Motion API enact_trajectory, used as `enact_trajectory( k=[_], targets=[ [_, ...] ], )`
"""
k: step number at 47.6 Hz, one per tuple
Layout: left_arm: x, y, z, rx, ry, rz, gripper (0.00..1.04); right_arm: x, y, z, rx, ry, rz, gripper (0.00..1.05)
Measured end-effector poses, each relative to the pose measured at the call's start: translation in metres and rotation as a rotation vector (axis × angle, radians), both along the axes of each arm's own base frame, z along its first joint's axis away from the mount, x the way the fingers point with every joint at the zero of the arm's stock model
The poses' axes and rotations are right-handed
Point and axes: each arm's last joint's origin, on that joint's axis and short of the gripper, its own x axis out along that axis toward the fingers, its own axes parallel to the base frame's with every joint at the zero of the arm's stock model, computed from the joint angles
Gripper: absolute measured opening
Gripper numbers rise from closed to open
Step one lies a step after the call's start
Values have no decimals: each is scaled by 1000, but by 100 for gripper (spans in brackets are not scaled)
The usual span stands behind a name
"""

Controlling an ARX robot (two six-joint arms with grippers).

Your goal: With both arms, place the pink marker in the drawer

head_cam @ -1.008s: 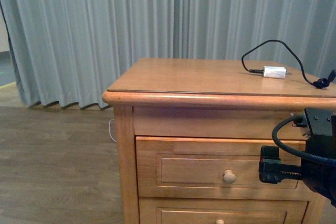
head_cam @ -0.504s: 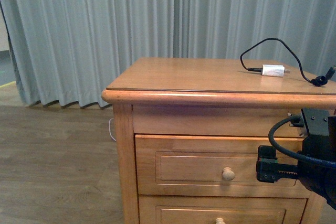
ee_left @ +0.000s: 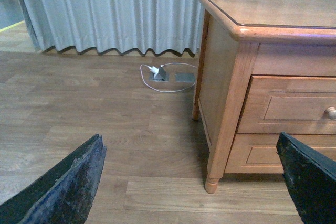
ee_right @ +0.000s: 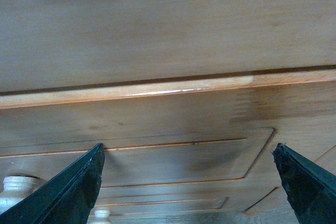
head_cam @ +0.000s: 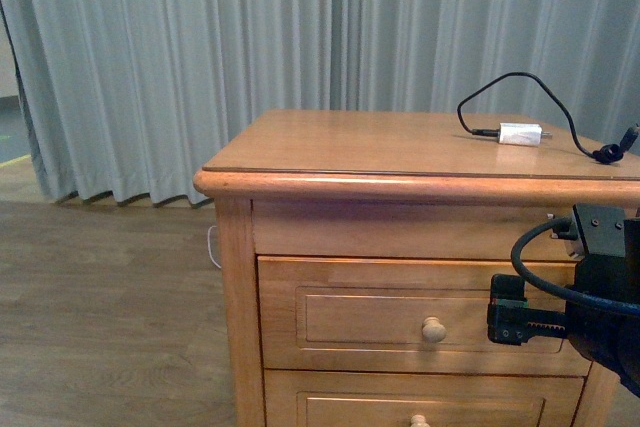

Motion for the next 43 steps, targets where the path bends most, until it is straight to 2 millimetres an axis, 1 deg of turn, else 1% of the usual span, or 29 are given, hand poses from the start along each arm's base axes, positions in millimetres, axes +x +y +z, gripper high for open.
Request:
enact_trajectory(
  k=[4, 9, 12, 18, 24, 25, 29, 31, 33, 35, 37, 39, 43],
  targets=[
    [0, 0, 0, 0, 0, 0, 99, -4, 0, 5, 2, -3, 12, 96],
    [0, 0, 0, 0, 0, 0, 99, -19, -2, 25, -5, -20, 40, 96],
    [0, 0, 0, 0, 0, 0, 99, -33, -3, 42, -29, -21, 50, 96],
    [0, 0, 0, 0, 0, 0, 99, -55, -6, 61, -53, -8, 64, 96],
    [0, 0, 0, 0, 0, 0, 99, -82, -9, 88, -61, -3, 74, 96],
    [0, 0, 0, 0, 0, 0, 99, -87, -10, 93, -59, -4, 77, 96],
    [0, 0, 0, 0, 0, 0, 99, -118, -12, 123, -50, -19, 91, 96],
    [0, 0, 0, 0, 0, 0, 99, -138, -12, 139, -43, -34, 99, 96],
    [0, 0, 0, 0, 0, 0, 99, -150, -12, 146, -37, -46, 105, 96],
    [0, 0, 0, 0, 0, 0, 99, -168, -12, 158, -21, -63, 110, 96],
    [0, 0, 0, 0, 0, 0, 99, -182, -13, 166, -13, -73, 95, 96],
    [0, 0, 0, 0, 0, 0, 99, -194, -14, 172, 0, -82, 80, 96],
    [0, 0, 0, 0, 0, 0, 99, -201, -15, 177, 15, -108, 72, 96]
  ],
)
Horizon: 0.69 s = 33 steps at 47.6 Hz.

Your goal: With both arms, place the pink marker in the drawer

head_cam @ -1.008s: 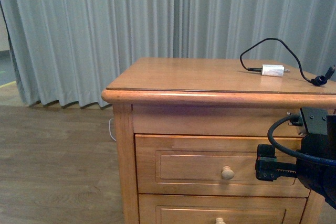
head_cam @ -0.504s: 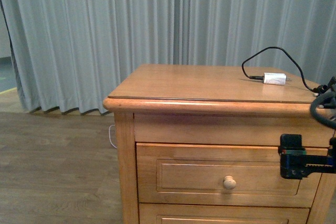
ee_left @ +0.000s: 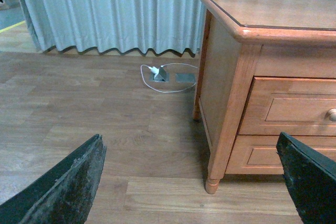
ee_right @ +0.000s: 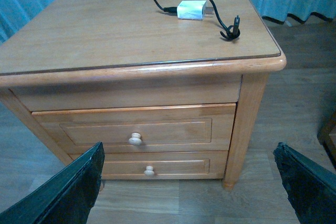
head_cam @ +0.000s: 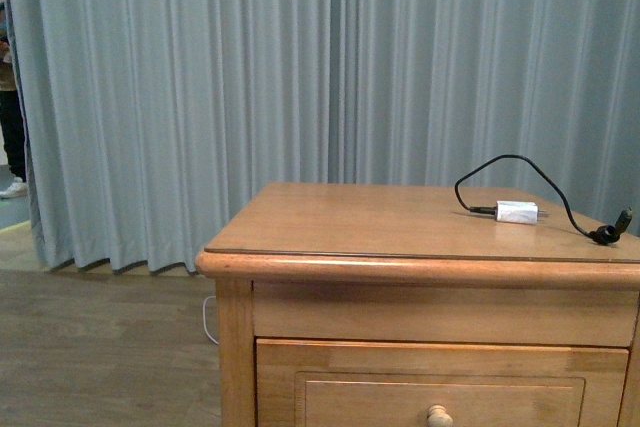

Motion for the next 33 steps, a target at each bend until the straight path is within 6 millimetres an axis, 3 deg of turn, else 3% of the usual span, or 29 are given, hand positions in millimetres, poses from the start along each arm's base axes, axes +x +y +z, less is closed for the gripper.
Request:
enact_trajectory(
  k=[6, 12, 30, 33],
  targets=[
    [0, 0, 0, 0, 0, 0, 99, 1, 0, -4, -6, -19, -17, 94],
    [0, 0, 0, 0, 0, 0, 99, -11, -4, -23, -70, -234, -51, 69],
    [0, 0, 0, 0, 0, 0, 99, -40, -18, -66, -99, -237, -54, 1],
    [0, 0, 0, 0, 0, 0, 99, -43, -18, -70, -100, -241, -53, 1]
  ],
)
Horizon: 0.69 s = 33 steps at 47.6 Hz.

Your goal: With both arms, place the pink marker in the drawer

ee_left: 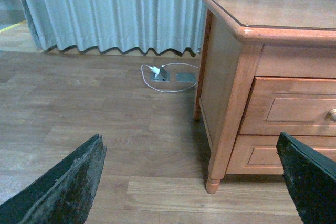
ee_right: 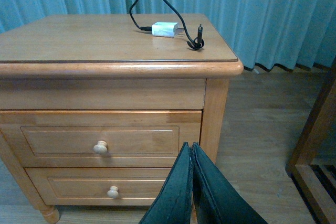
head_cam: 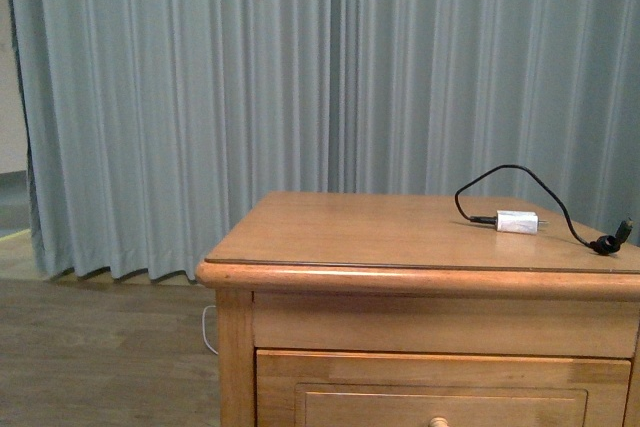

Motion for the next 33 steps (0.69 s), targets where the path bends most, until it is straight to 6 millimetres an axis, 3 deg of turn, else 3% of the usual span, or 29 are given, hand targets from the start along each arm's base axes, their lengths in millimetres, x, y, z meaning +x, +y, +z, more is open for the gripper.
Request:
enact_trajectory(
  k=[33],
  targets=[
    [0, 0, 0, 0, 0, 0, 99, -25, 0, -27, 0, -7, 0, 1]
  ],
)
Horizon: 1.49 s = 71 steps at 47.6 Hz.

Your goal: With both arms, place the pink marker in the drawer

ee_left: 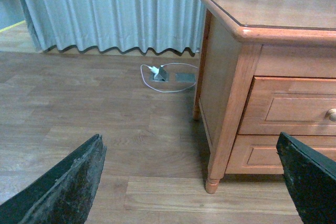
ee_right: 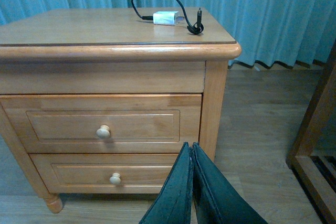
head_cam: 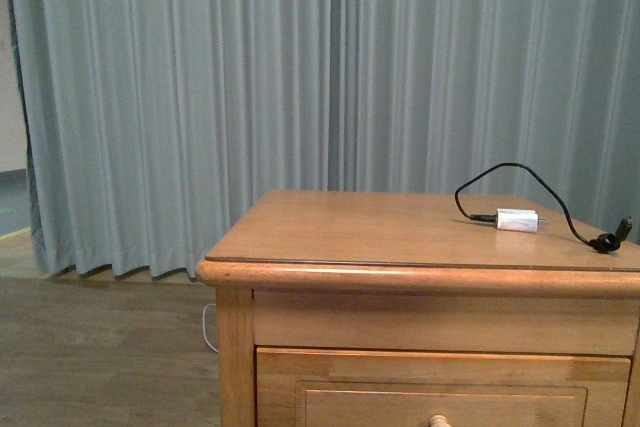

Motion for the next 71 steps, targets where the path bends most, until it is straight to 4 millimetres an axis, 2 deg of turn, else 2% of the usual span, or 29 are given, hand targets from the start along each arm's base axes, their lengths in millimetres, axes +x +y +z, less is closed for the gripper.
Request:
enact_trajectory(
  k=[3, 20, 27, 41, 48, 65, 71],
  targets=[
    [0, 0, 0, 0, 0, 0, 99, -2, 0, -5, 0, -1, 0, 1],
    [0, 0, 0, 0, 0, 0, 99, -9, 0, -5, 0, -6, 0, 1],
    [0, 0, 0, 0, 0, 0, 99, -20, 0, -8, 0, -3, 1, 1],
    [0, 0, 0, 0, 0, 0, 99, -20, 0, -8, -1, 0, 0, 2],
    [0, 0, 0, 0, 0, 0, 99, -20, 0, -8, -2, 0, 0, 38],
    [0, 0, 0, 0, 0, 0, 99, -20, 0, -8, -1, 0, 0, 98],
    [0, 0, 0, 0, 0, 0, 99, -20, 0, -8, -1, 0, 1, 96]
  ],
)
